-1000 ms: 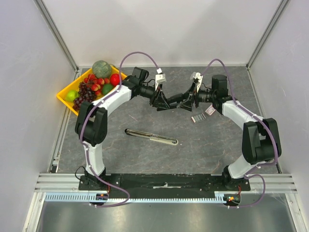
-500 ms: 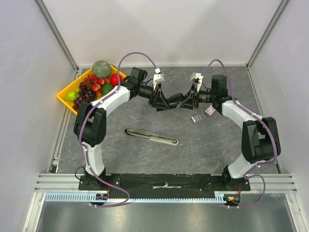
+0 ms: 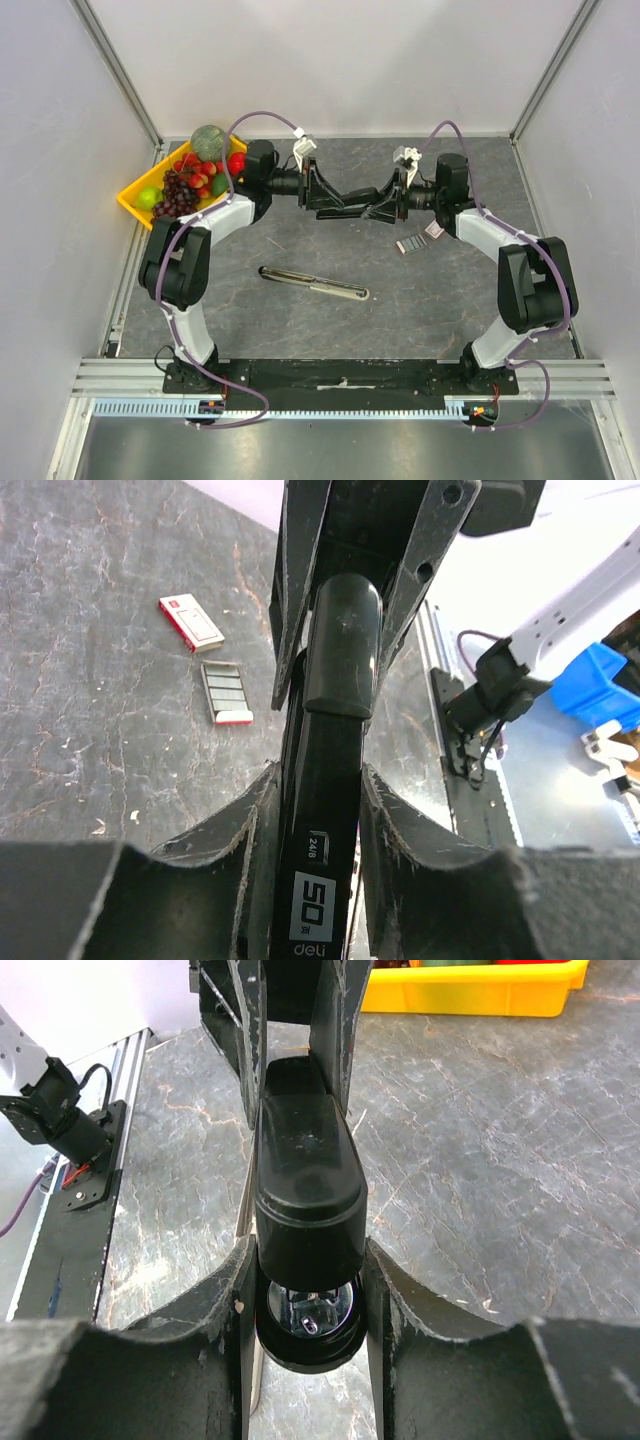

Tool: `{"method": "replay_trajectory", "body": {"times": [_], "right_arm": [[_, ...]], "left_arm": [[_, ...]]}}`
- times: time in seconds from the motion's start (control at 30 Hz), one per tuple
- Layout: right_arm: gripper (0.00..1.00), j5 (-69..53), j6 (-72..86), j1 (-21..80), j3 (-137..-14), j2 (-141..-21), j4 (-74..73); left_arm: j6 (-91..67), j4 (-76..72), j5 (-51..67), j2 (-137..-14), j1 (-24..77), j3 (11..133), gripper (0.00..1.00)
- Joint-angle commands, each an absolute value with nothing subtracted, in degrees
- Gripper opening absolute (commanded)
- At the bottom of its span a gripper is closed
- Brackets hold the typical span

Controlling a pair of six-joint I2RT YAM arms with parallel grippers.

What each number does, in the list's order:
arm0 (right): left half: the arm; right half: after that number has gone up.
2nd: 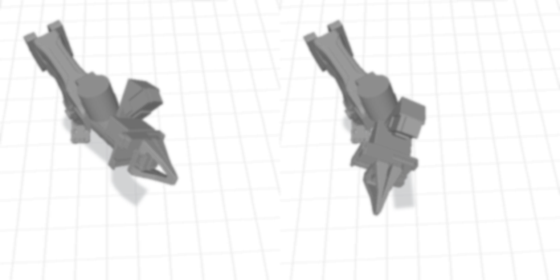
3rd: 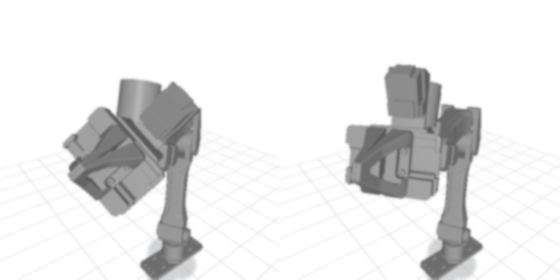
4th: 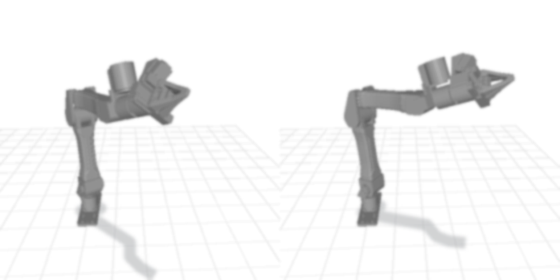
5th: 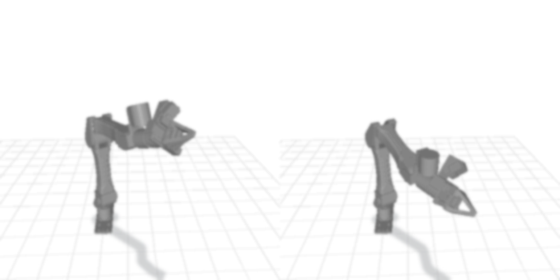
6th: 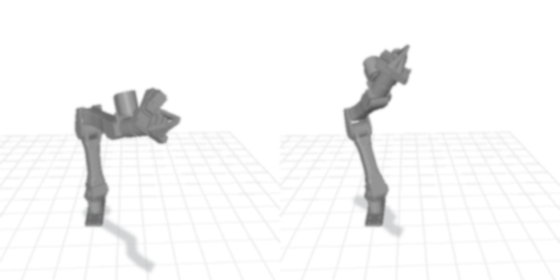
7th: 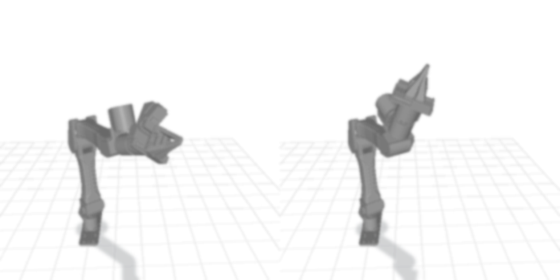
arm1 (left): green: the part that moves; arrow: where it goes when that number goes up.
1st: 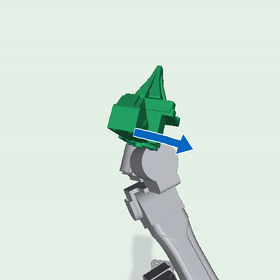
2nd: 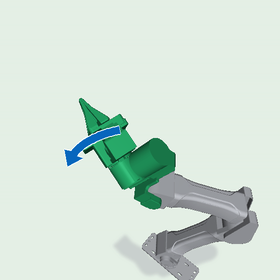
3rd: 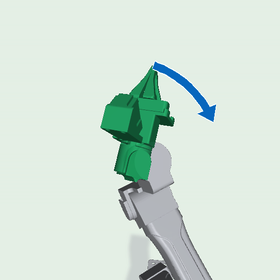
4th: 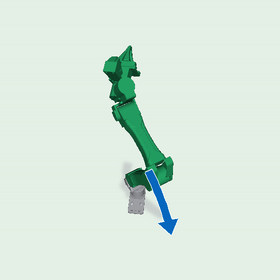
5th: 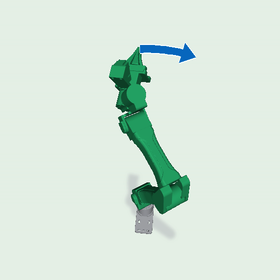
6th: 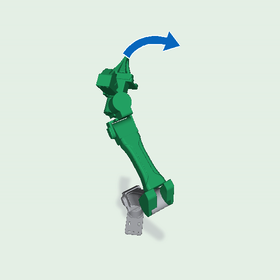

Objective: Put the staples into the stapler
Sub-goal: Open the stapler at the center of the board.

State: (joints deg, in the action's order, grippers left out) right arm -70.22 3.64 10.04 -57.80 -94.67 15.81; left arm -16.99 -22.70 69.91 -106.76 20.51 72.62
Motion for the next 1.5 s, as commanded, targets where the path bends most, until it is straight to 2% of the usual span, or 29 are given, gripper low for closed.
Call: {"method": "replay_trajectory", "body": {"times": [0.0,0.2,0.33,0.47,0.6,0.77,1.0,1.47], "right_arm": [[0.00,-69.5,6.1,9.2,-55.0,-95.2,19.2],[0.00,-68.9,13.5,9.2,-52.6,-93.8,28.4],[0.00,-69.4,16.9,9.1,-51.9,-93.0,32.8],[0.00,-70.0,17.1,9.1,-51.9,-92.0,33.0],[0.00,-69.7,17.7,9.1,-52.1,-91.5,32.9],[0.00,-67.2,16.8,9.0,-52.4,-92.6,32.7],[0.00,-64.6,8.2,9.1,-55.2,-98.5,24.0],[0.00,-55.6,-6.2,10.4,-57.9,-104.7,10.6]], "left_arm": [[-31.9,-40.7,64.1,-100.0,14.4,72.1,0.02],[-27.2,-39.4,66.4,-99.2,15.8,69.4,0.02],[-13.8,-24.7,66.9,-97.3,20.2,69.5,0.02],[-9.5,-19.8,67.8,-98.1,21.6,70.0,0.02],[-6.2,-15.3,68.1,-100.7,21.8,72.2,0.17],[-1.9,-12.9,67.3,-105.8,22.4,73.2,0.20],[3.6,-9.2,66.2,-114.7,23.0,78.2,0.15],[9.6,-2.7,66.7,-122.6,25.8,82.6,0.16]]}}
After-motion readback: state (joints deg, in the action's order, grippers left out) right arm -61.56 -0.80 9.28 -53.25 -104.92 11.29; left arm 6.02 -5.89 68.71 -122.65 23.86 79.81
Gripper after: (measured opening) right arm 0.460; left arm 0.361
